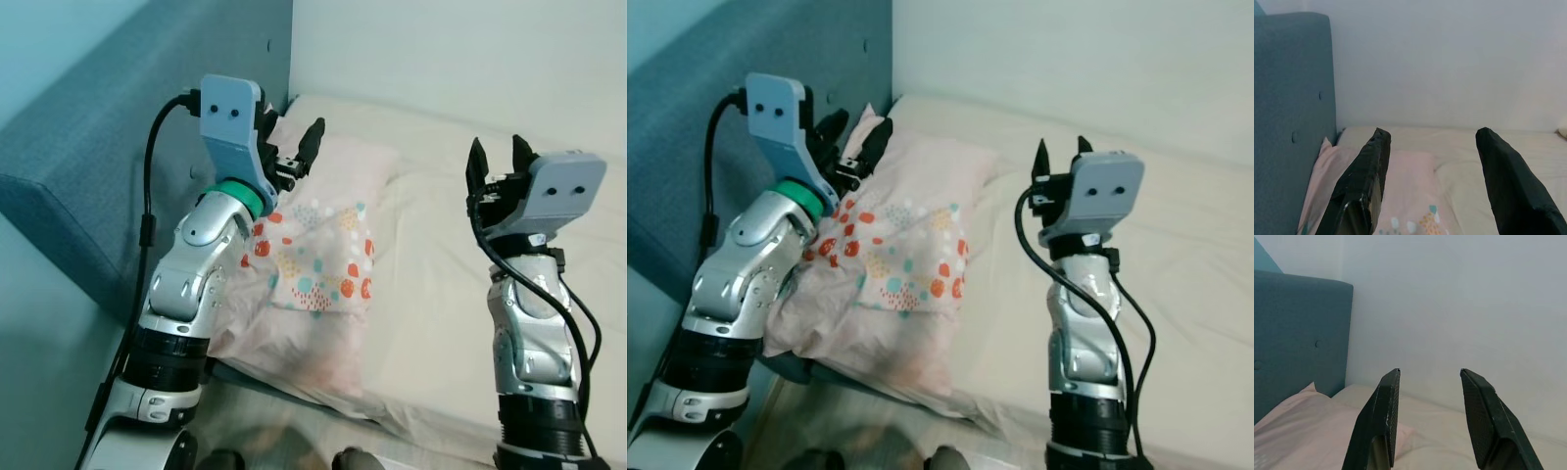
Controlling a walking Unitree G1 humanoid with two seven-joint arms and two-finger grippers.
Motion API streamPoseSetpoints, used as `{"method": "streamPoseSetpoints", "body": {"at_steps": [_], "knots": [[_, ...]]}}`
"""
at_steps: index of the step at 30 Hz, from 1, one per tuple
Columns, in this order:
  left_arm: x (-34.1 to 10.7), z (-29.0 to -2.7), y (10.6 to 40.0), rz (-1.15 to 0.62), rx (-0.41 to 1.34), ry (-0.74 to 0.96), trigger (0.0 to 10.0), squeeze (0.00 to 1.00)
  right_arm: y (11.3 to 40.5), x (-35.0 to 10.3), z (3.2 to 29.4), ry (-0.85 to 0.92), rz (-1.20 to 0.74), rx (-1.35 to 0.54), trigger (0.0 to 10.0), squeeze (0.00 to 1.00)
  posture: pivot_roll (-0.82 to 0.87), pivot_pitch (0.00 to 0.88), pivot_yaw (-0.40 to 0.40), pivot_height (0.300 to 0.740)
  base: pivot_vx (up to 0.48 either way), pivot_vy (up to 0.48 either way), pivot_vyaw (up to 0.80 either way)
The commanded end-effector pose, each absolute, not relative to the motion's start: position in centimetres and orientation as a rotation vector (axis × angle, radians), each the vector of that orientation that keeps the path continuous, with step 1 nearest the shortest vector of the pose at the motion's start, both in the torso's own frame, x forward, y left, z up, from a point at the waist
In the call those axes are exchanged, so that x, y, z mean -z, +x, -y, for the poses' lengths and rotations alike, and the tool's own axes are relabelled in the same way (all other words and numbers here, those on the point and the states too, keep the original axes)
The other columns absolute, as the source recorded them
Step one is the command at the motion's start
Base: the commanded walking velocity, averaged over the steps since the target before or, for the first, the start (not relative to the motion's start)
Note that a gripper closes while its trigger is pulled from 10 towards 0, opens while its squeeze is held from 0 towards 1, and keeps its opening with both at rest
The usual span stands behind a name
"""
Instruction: Clean up the room
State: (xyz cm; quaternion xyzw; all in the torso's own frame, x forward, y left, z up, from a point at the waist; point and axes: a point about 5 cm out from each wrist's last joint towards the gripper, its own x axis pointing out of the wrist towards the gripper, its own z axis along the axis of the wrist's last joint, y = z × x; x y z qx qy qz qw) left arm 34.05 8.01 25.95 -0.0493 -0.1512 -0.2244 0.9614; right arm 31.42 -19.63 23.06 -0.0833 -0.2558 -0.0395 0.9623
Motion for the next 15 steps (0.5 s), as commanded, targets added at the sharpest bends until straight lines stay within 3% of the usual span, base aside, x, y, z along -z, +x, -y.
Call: {"method": "streamPoseSetpoints", "body": {"at_steps": [1,10,15], "knots": [[-24.9,-7.8,34.1,0.279,0.459,-0.075,10.0,0.00,31.4,-22.4,19.6,-0.175,0.501,0.082,10.0,0.00,-0.05,0.050,0.009,0.709,0.000,0.000,0.00],[-22.3,-8.6,34.0,0.195,0.449,-0.062,10.0,0.00,31.4,-20.9,18.7,-0.126,0.463,0.067,10.0,0.00,-0.05,0.049,0.017,0.709,0.000,0.000,0.00],[-18.7,-10.2,33.1,0.134,0.384,-0.011,10.0,0.00,32.1,-18.5,16.7,-0.107,0.383,0.001,10.0,0.00,-0.05,0.047,0.026,0.709,0.000,0.000,0.00]]}}
